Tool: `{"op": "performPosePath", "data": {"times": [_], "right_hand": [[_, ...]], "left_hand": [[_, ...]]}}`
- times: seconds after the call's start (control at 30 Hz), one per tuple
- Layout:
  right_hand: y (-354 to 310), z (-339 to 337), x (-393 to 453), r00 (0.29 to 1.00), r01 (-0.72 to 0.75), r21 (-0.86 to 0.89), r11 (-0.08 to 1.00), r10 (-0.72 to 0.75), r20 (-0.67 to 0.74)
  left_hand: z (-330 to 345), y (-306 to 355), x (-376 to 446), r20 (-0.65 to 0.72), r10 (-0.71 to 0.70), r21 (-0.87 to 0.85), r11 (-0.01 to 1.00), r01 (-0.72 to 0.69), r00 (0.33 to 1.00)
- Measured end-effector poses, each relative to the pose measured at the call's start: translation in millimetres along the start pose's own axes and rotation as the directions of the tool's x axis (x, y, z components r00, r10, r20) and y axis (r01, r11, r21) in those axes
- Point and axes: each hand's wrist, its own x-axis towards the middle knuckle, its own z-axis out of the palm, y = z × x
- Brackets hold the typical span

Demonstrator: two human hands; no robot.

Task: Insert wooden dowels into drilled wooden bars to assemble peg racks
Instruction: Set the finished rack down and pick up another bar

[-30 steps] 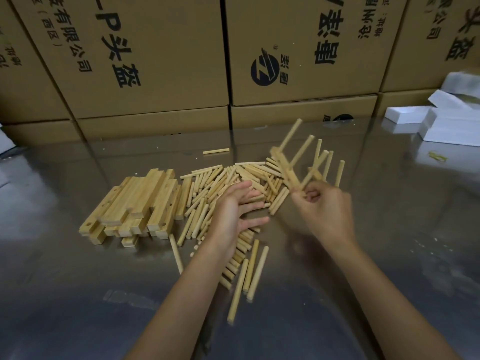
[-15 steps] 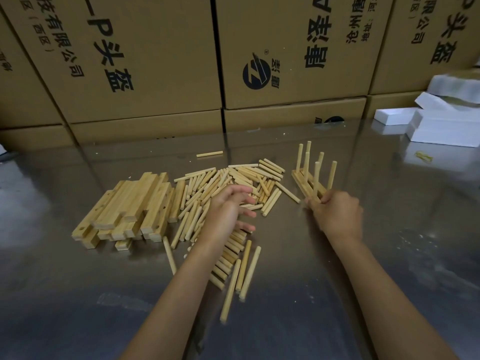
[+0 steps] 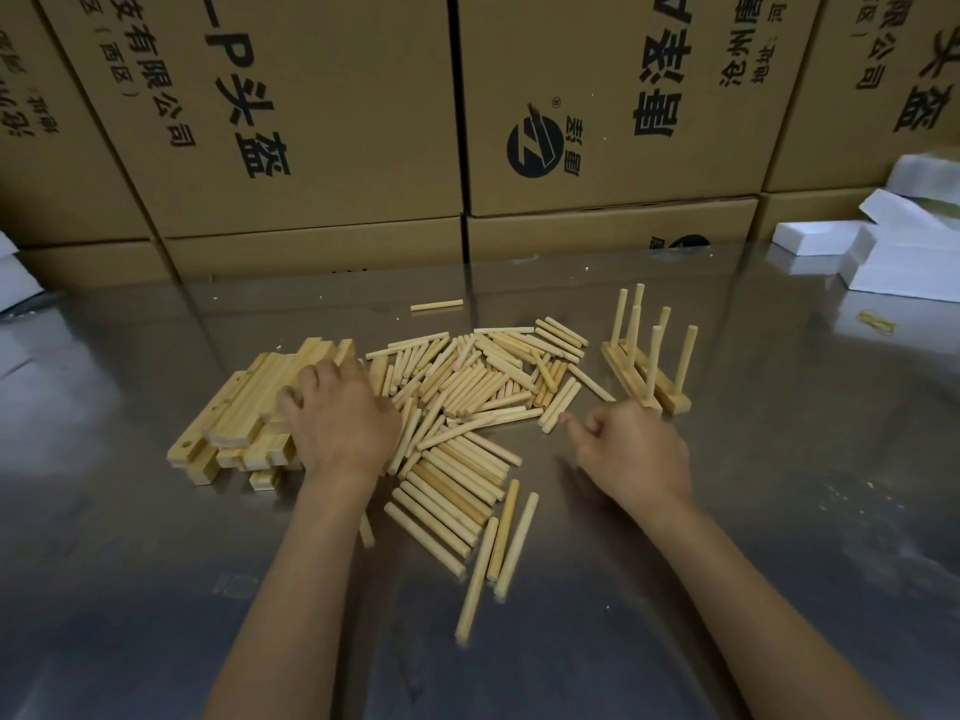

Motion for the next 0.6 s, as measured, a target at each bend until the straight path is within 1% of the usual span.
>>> {"op": "performPosePath", "data": {"times": [0.03,0.1,0.17,0.23,0.33,0.4,0.47,0.53,0.57,0.6], "right_hand": [[-1.3,2.7,-1.7,1.000,0.021,0.009,1.000,-0.021,0.013],[-2.6,7.6,-3.8,0.998,0.063,0.037,0.997,-0.064,0.029],[-3.8,11.5,-5.3,0.993,0.108,0.064,0.992,-0.111,0.047],[-5.6,14.7,-7.0,0.987,0.140,0.095,0.986,-0.147,0.070],[-8.8,17.3,-10.1,0.978,0.174,0.136,0.975,-0.188,0.095],[-9.9,16.2,-10.5,0.968,0.201,0.167,0.965,-0.222,0.116],[-11.1,12.6,-10.0,0.950,0.223,0.230,0.947,-0.264,0.165],[-12.8,8.1,-9.6,0.911,0.224,0.349,0.910,-0.323,0.257],[-13.9,5.8,-10.0,0.885,0.213,0.392,0.895,-0.347,0.311],[-14.8,3.9,-11.0,0.857,0.205,0.401,0.893,-0.361,0.367]], "left_hand": [[-0.5,-1.8,0.7,0.027,0.014,0.035,0.999,-0.015,1.000],[-2.1,-1.7,1.3,0.035,0.045,0.072,0.996,-0.047,0.998],[-2.3,3.2,-0.1,0.022,0.087,0.060,0.994,-0.088,0.996],[0.6,9.5,-3.4,0.059,0.133,-0.016,0.991,-0.132,0.989],[4.5,14.1,-6.2,0.144,0.117,-0.135,0.986,-0.098,0.983],[6.7,12.6,-5.0,0.146,0.112,-0.187,0.979,-0.083,0.983],[5.7,13.9,-2.6,0.099,0.101,-0.295,0.953,-0.067,0.990],[-0.3,16.7,-0.7,0.048,0.040,-0.470,0.883,-0.013,0.998],[-3.9,18.2,0.2,0.055,-0.004,-0.583,0.812,0.036,0.998],[-7.3,18.5,1.2,0.099,-0.047,-0.710,0.697,0.103,0.994]]}}
